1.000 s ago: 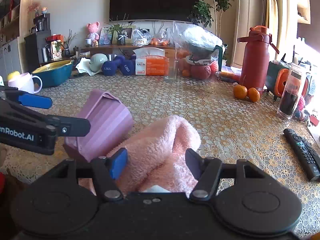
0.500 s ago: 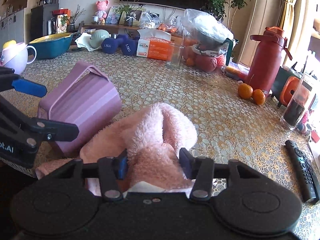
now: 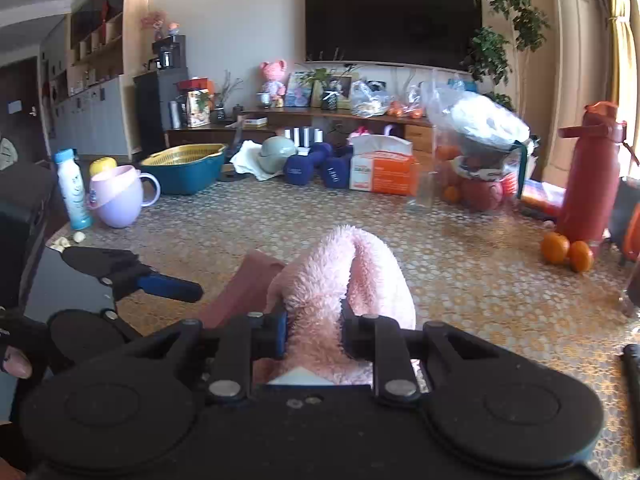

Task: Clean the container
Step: 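Hold the mauve cup in the left tool while the right tool presses the pink towel onto it, then rub the pink towel down the cup's side with the right tool, then lift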

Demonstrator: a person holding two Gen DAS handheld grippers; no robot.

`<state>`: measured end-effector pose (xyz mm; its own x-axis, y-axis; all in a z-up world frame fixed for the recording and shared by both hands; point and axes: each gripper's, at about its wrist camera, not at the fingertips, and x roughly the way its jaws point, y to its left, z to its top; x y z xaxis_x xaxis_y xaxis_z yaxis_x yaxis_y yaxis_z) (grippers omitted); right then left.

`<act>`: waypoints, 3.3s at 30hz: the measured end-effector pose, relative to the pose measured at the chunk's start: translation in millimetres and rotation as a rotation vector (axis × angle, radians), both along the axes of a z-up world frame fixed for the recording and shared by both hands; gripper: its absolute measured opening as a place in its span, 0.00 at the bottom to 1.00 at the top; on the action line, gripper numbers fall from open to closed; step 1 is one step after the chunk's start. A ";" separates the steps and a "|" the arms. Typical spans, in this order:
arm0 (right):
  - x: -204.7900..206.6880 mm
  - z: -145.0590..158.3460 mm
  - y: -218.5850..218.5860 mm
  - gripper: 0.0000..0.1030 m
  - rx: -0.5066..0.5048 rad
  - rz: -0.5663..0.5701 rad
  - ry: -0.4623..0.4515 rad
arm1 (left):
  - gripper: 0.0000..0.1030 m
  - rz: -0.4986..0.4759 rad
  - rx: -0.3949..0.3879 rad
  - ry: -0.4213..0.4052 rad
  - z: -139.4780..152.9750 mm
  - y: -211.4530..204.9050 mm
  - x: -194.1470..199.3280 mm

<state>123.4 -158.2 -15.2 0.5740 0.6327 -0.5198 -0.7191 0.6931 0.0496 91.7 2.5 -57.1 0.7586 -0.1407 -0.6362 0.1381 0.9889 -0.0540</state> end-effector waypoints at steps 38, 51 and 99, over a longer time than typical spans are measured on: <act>-9.5 24.7 32.0 0.15 -0.061 0.161 -0.040 | 0.55 -0.049 0.163 -0.028 4.2 -16.3 -7.3; 4.7 -8.6 23.8 0.13 -0.194 0.037 -0.046 | 0.55 -0.051 0.156 -0.032 3.7 -14.8 -8.0; 38.7 42.5 64.9 0.13 -0.228 0.291 -0.067 | 0.55 -0.076 0.144 -0.051 1.3 -9.0 -7.2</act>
